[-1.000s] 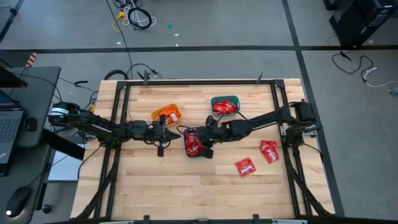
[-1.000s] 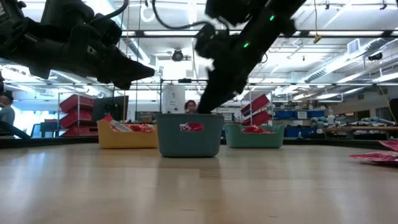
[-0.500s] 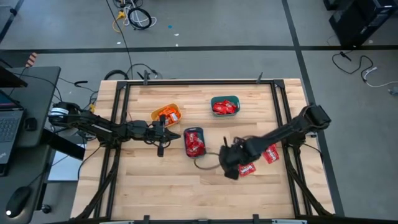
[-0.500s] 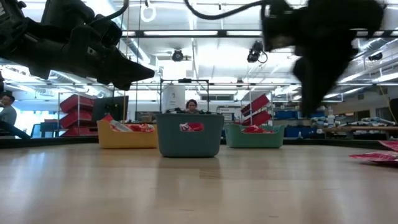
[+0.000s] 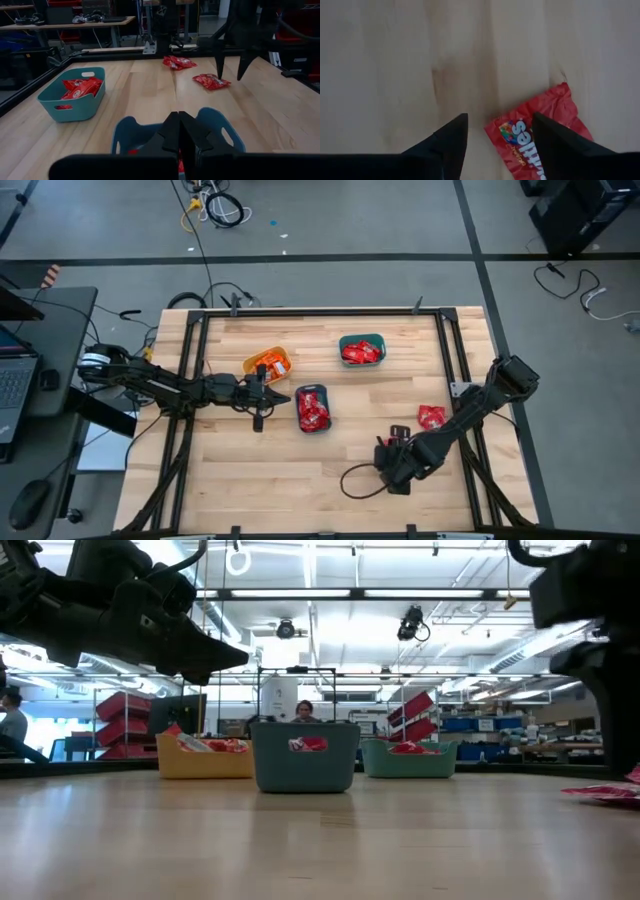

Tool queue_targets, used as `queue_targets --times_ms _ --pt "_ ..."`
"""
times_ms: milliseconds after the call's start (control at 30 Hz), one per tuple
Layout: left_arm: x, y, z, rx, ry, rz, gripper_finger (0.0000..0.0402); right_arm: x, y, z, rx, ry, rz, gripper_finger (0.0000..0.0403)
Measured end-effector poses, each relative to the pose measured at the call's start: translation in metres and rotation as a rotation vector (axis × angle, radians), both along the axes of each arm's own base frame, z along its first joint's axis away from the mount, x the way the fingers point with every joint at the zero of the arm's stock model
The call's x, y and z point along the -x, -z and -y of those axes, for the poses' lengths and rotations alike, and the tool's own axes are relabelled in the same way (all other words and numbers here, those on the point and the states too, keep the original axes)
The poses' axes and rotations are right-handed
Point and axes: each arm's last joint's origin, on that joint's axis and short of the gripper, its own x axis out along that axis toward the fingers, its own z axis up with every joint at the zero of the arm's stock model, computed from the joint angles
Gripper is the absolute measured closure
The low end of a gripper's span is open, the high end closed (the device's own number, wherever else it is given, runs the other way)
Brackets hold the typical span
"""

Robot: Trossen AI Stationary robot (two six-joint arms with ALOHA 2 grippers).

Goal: Sort candy
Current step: Put the red candy into the blue bin

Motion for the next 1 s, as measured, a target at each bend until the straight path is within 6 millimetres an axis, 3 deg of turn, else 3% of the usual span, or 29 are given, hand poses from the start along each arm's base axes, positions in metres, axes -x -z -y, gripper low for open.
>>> queue_targets --times_ms 400,767,1000 --pt "0.000 0.000 0.000 0.001 0.000 -0.001 0.0399 0.010 0.016 0.002 0.026 0.025 0.002 0.0253" --pt "0.000 0.000 0.000 0.001 0.000 -0.001 0.0399 0.010 0.016 0.003 0.057 -0.003 0.009 0.0396" --pt "0.000 0.000 0.000 0.001 0.000 -0.001 0.0399 0.008 0.007 0.003 0.080 0.014 -0.008 0.0383"
